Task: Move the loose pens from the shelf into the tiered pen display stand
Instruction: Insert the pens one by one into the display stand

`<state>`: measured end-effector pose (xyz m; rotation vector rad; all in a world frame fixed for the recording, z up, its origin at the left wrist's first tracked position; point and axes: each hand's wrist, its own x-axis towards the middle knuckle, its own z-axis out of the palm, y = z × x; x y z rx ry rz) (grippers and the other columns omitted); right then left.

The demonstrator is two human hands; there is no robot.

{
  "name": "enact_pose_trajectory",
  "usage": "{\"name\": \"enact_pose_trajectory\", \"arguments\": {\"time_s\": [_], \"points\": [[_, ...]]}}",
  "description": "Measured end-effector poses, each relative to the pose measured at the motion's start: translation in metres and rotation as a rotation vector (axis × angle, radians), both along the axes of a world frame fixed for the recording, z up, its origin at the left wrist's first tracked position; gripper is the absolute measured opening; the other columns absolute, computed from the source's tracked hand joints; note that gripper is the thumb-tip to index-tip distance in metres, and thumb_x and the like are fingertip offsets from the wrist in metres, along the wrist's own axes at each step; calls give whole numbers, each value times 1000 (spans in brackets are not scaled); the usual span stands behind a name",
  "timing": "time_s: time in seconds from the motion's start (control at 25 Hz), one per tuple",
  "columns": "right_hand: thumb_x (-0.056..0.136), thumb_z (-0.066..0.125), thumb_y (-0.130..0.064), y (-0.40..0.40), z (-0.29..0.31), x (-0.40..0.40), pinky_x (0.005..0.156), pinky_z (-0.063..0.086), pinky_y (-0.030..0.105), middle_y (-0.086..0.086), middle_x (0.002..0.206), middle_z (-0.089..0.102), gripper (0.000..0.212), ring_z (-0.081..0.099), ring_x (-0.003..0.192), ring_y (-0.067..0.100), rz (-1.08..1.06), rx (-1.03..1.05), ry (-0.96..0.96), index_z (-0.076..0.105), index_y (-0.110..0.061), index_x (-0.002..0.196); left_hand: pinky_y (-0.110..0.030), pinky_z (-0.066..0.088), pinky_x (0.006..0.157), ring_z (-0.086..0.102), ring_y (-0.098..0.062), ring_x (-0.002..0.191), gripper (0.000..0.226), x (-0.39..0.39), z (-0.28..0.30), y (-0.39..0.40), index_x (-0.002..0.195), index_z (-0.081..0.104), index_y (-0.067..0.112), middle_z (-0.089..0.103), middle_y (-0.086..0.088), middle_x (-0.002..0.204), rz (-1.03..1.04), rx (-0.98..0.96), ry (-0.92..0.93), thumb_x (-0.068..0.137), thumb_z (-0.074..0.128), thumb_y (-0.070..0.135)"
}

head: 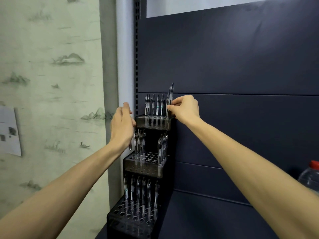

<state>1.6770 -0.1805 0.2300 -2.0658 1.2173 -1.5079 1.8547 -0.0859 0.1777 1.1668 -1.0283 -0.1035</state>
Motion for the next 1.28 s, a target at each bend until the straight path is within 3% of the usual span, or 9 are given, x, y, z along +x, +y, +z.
{"name": "enact_pose_trajectory", "arguments": {"time_s": [0.12, 0.28, 0.44, 0.64, 0.76, 0.88, 1.0, 1.2, 1.28], "points": [[87, 79, -24, 3, -5, 3, 77, 52, 32, -2, 106, 76, 8, 70, 102, 20, -87, 25, 192, 79, -17, 91, -36, 34, 67, 42, -14, 57, 26, 3, -1, 1, 90, 44, 11, 52, 5, 62, 5, 1, -45, 101, 27, 27], [88, 75, -20, 7, -10, 6, 79, 51, 31, -3, 117, 73, 11, 68, 107, 21, -88, 128, 158, 80, -17, 98, -35, 38, 65, 45, -14, 64, 14, 7, -6, 0, 94, 48, 22, 55, 2, 70, -119, -30, -44, 103, 38, 22], [87, 73, -22, 11, -11, 4, 78, 54, 32, -4, 102, 73, 14, 68, 95, 19, -73, 161, 43, 76, -15, 99, -33, 48, 72, 59, -8, 69, 5, 15, -8, -4, 101, 61, 31, 69, 2, 75, -168, -89, -69, 103, 57, 28], [91, 68, -33, 23, -22, 1, 78, 55, 32, -14, 86, 71, 13, 67, 82, 4, -6, -120, -167, 73, -28, 102, -22, 53, 85, 72, -7, 81, 11, 11, -12, -7, 103, 74, 18, 78, 1, 81, -266, -71, 35, 93, 76, 22], [88, 71, -38, 29, -33, 3, 80, 59, 35, -18, 79, 74, 11, 69, 79, 0, 133, -159, -28, 79, -32, 89, -21, 55, 79, 76, -11, 84, 14, 0, -13, -9, 96, 75, 15, 80, -4, 83, -275, -64, 149, 87, 82, 22], [86, 73, -48, 32, -47, 3, 81, 59, 36, -21, 85, 75, 18, 68, 84, -1, 178, -185, 132, 80, -35, 95, -12, 48, 57, 67, 2, 65, 8, -12, -6, -11, 87, 77, 18, 76, 6, 73, -221, -74, 195, 86, 82, 23], [80, 75, -58, 27, -53, 8, 82, 59, 36, -20, 87, 75, 31, 69, 86, -2, 250, -145, 102, 80, -34, 100, -13, 46, 51, 61, 1, 56, 5, -22, 2, -11, 85, 78, 18, 70, 5, 67, -226, -87, 210, 87, 81, 20], [82, 79, -41, 24, -48, 26, 82, 61, 42, -15, 79, 76, 19, 73, 80, 4, 323, -86, -76, 81, -29, 96, -21, 57, 71, 72, -15, 77, 8, -18, 1, -13, 92, 81, 14, 79, -6, 84, -264, -85, 194, 85, 82, 19], [83, 79, -45, 25, -43, 29, 82, 60, 41, -16, 81, 76, 20, 71, 81, 3, 302, -113, -47, 81, -30, 96, -16, 54, 73, 73, -5, 81, 14, -11, 1, -13, 97, 81, 11, 79, -2, 86, -274, -81, 183, 86, 82, 19]]}}
